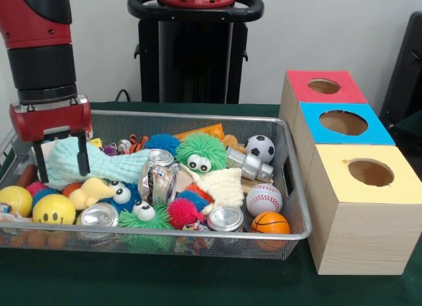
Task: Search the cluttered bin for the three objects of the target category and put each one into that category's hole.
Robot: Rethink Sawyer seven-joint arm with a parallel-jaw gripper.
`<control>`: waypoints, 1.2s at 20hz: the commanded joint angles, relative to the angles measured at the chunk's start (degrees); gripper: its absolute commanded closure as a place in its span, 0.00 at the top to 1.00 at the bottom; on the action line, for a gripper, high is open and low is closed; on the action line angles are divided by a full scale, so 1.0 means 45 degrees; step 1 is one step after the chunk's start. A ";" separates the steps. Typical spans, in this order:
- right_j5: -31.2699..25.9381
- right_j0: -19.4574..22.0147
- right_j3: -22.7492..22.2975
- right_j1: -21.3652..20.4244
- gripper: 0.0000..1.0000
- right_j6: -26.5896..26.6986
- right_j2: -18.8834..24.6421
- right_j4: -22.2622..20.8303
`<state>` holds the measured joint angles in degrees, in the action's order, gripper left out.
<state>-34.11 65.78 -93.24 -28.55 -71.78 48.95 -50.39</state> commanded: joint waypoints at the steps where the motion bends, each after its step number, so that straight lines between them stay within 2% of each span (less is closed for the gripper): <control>1: 0.0850 0.0631 0.0306 0.1176 1.00 0.4651 0.0909 -0.1092; 9: 0.1530 0.1901 0.0420 0.3080 1.00 0.6524 0.2181 -0.1671; 13: 0.1718 0.2310 0.0370 0.3591 1.00 0.7148 0.2543 -0.1916; 17: 0.1720 0.2493 0.0457 0.3903 1.00 0.7688 0.2706 -0.1984; 24: 0.1495 0.2368 0.0521 0.3447 1.00 0.7898 0.2793 -0.1778</control>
<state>-27.96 77.36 -93.19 -14.04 -53.88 59.25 -55.55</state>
